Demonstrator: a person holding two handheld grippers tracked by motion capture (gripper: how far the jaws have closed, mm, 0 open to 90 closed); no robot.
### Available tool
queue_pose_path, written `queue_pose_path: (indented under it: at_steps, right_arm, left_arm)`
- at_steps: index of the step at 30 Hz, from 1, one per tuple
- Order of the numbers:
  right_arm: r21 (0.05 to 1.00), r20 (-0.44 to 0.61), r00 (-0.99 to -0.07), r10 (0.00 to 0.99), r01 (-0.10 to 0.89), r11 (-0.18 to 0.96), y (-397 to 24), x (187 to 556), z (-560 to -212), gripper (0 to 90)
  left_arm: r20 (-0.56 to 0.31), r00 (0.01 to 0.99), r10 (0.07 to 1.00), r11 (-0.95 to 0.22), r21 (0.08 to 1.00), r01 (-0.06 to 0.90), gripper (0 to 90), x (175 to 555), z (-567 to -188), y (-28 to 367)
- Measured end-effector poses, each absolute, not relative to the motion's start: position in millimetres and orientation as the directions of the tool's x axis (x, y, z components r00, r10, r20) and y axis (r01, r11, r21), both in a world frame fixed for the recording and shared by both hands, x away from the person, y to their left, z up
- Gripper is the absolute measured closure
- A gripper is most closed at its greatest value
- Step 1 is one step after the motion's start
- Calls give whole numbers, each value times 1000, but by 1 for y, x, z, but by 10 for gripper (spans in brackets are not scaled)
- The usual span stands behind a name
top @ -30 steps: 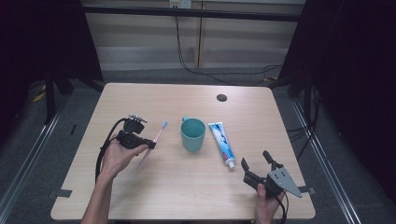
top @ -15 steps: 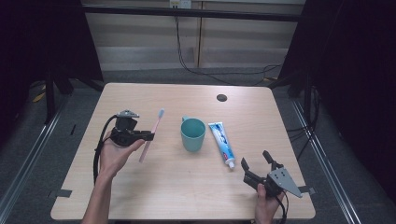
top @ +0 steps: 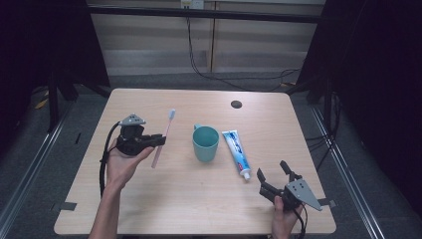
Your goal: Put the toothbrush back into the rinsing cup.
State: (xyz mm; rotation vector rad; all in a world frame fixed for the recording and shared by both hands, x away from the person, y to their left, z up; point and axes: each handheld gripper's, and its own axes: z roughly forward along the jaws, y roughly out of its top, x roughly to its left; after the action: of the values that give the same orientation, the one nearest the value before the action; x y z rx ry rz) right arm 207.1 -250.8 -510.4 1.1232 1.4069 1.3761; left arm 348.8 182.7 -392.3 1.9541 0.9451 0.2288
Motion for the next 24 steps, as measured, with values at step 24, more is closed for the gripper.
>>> queue_pose_path:
  at_steps: [24]
  right_arm:
    - [999, 19, -238, 971, 37, -10, -251, 207, -510, 147]
  left_arm:
    - [-193, 721, 665, -100, 935, 342, 788, 342, -381, 179]
